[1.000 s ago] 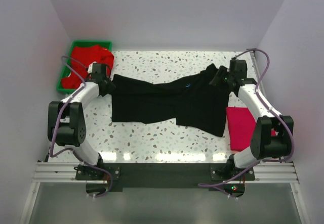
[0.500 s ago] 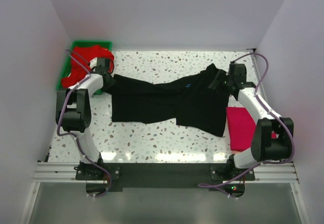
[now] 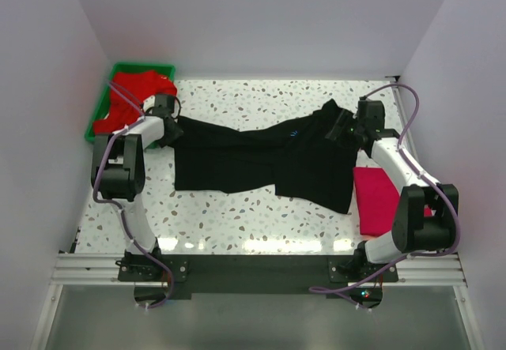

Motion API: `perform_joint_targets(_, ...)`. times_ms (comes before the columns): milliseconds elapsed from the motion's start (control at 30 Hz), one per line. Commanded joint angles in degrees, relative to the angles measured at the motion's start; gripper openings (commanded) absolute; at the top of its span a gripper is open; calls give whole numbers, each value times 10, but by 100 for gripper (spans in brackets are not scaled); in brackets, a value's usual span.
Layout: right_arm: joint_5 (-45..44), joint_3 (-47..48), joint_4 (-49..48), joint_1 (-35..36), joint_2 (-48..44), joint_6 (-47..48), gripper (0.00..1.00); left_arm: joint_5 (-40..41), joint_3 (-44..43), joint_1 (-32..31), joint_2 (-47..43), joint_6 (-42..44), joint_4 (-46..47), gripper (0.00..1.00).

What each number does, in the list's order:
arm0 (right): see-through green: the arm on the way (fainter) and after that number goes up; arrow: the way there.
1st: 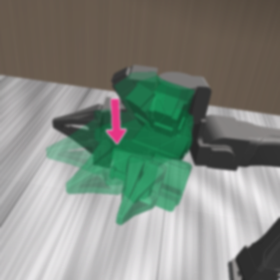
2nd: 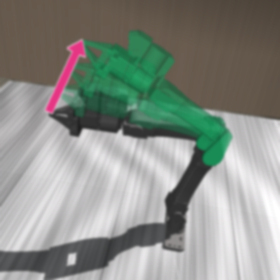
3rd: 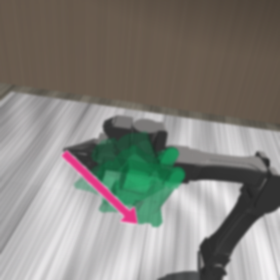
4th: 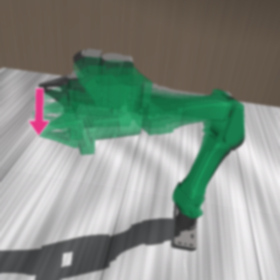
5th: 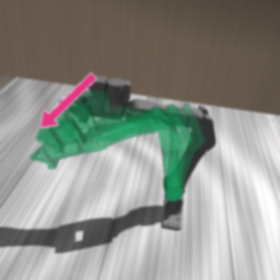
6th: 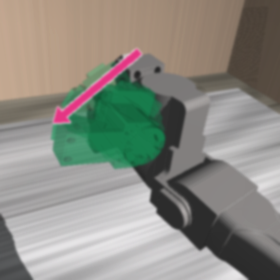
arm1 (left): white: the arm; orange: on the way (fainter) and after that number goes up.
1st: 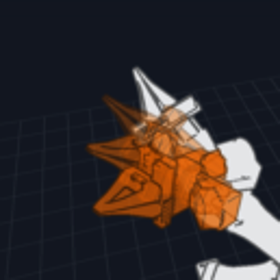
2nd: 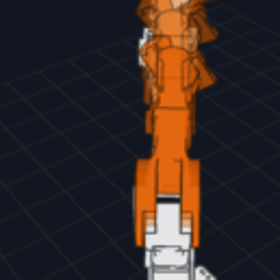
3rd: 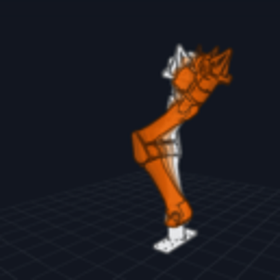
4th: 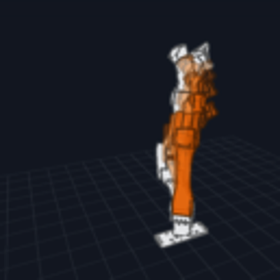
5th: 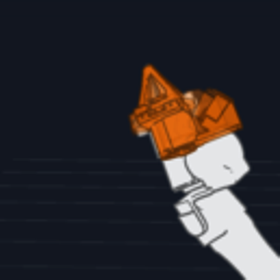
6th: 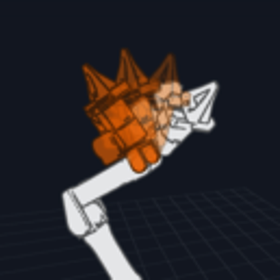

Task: Fold and stack the t-shirts
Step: Flatten the tshirt out

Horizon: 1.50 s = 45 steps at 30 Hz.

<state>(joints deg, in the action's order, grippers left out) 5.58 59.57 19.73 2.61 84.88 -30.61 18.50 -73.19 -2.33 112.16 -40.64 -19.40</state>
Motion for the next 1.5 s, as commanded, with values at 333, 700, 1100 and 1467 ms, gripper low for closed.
perform_joint_targets(333, 3, 3, -18, 0, -10, 2, 58, -13, 16, 0, 10, -15, 25, 10)
perform_joint_targets(700, -33, 9, -12, -2, 23, 7, 60, -43, 35, 1, -83, -5, 28, 0)
perform_joint_targets(1100, -8, 51, -36, -8, 136, -13, 49, -79, 56, 1, -162, 5, 31, 0)
perform_joint_targets(1467, -29, 108, -33, -7, 213, -24, 41, -95, 61, 1, -174, 8, 39, 0)
